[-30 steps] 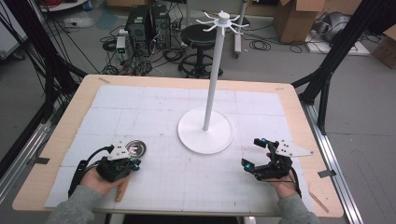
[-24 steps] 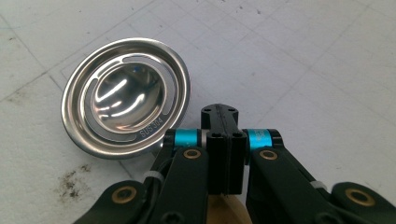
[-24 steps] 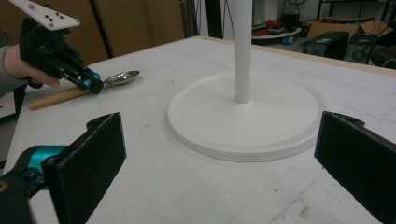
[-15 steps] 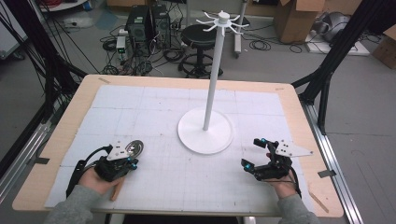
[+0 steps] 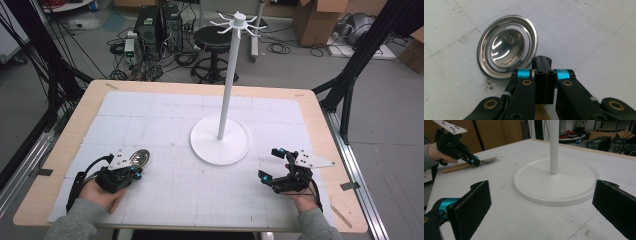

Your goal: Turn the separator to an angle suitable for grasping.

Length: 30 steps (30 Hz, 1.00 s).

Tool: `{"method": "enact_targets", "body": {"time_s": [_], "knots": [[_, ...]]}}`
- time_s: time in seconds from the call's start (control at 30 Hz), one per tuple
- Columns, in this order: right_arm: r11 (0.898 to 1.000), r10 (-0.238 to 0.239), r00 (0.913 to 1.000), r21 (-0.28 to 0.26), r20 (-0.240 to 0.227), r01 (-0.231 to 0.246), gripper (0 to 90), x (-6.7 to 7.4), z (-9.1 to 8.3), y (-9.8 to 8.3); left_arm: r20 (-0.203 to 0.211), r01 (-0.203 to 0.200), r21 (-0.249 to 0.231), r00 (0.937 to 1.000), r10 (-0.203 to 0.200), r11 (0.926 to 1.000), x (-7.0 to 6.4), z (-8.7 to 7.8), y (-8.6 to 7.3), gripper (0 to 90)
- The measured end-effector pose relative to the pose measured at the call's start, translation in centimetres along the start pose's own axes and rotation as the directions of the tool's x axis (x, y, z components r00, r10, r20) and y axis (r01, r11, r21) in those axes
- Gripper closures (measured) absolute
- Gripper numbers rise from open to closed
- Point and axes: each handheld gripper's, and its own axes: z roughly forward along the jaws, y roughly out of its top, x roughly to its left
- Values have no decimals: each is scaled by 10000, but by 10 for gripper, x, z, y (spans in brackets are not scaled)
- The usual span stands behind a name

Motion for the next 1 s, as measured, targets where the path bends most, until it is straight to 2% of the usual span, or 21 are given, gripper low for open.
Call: {"method": "enact_targets", "body": {"time_s": [0.37, 0.43, 0.63, 0.8, 1.0], "knots": [[10000, -35, 10000, 0, -25, 35, 11, 0, 1, 0, -699, 483, -96, 9964, -488, 9988, 17, -6, -9, 900], [10000, -30, 10000, 9, -26, 30, 12, 0, 1, 0, -534, 671, -156, 9963, -678, 9976, 20, -7, -10, 900], [10000, -69, 10000, -26, -30, 69, 12, -1, 1, 0, -352, 921, -959, 9948, -958, 9911, 21, -20, -6, 900], [10000, -58, 10000, 6, -9, 58, 12, -1, 0, 0, -433, 925, -1083, 9943, -976, 9898, 23, -36, -16, 900], [10000, -72, 10000, 4, 17, 72, 12, -1, 1, 0, -471, 1200, -1084, 9910, -1256, 9868, 30, -51, -34, 899]]}}
